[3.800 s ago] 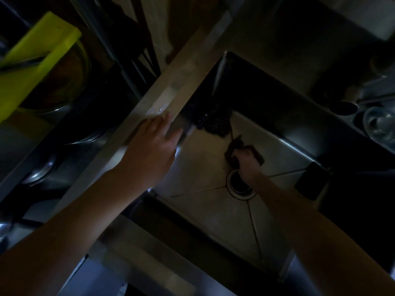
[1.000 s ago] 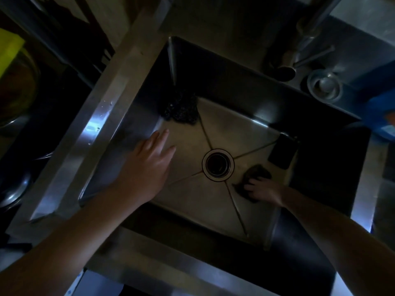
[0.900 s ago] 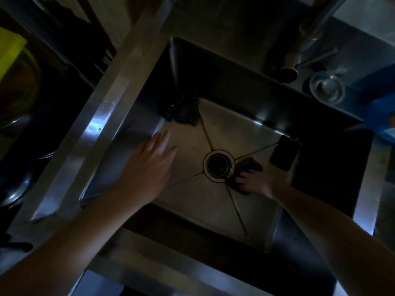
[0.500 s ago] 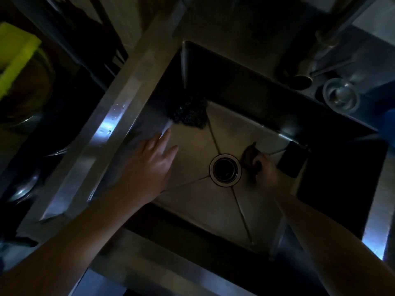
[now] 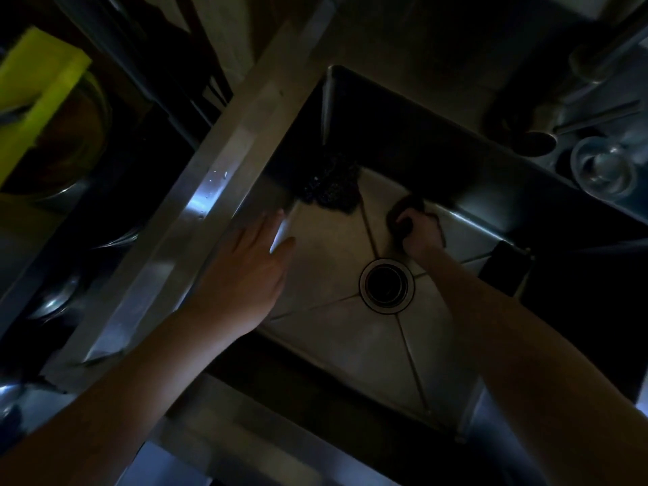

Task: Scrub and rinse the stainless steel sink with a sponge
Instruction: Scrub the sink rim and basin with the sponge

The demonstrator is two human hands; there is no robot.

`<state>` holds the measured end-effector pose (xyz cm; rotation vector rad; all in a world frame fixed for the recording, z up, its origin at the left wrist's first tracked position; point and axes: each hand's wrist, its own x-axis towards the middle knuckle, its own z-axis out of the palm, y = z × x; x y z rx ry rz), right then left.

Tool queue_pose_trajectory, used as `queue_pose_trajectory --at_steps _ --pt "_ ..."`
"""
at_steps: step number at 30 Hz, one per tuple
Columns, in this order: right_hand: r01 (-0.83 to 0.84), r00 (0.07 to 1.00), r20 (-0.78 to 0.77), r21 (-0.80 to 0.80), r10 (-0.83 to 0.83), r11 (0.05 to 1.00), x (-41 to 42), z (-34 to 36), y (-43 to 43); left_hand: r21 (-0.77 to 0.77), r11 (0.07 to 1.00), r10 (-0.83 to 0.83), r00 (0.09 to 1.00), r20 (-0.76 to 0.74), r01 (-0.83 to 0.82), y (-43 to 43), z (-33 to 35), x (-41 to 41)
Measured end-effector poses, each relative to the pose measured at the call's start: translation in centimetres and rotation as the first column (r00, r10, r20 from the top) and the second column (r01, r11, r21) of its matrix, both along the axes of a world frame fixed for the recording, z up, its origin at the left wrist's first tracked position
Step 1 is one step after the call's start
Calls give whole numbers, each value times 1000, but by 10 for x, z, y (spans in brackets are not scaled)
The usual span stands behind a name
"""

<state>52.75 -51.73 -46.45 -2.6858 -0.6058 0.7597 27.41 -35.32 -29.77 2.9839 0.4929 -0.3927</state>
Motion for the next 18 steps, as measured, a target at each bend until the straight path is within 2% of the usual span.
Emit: queue_pose_trajectory --at_steps 4,8,14,18 --pt "-261 964 -61 -37 259 965 -25 5 -7 -23 999 26 1000 0 -26 1 2 0" --pt "-376 918 -129 22 376 926 -59 1 -27 -17 999 35 999 15 -34 4 8 -4" --pt "-238 953 -164 110 254 965 -63 1 -18 46 997 57 998 0 -57 12 14 -15" --pt "-281 918 -247 148 310 948 -80 7 13 16 993 115 992 48 -116 21 15 -21"
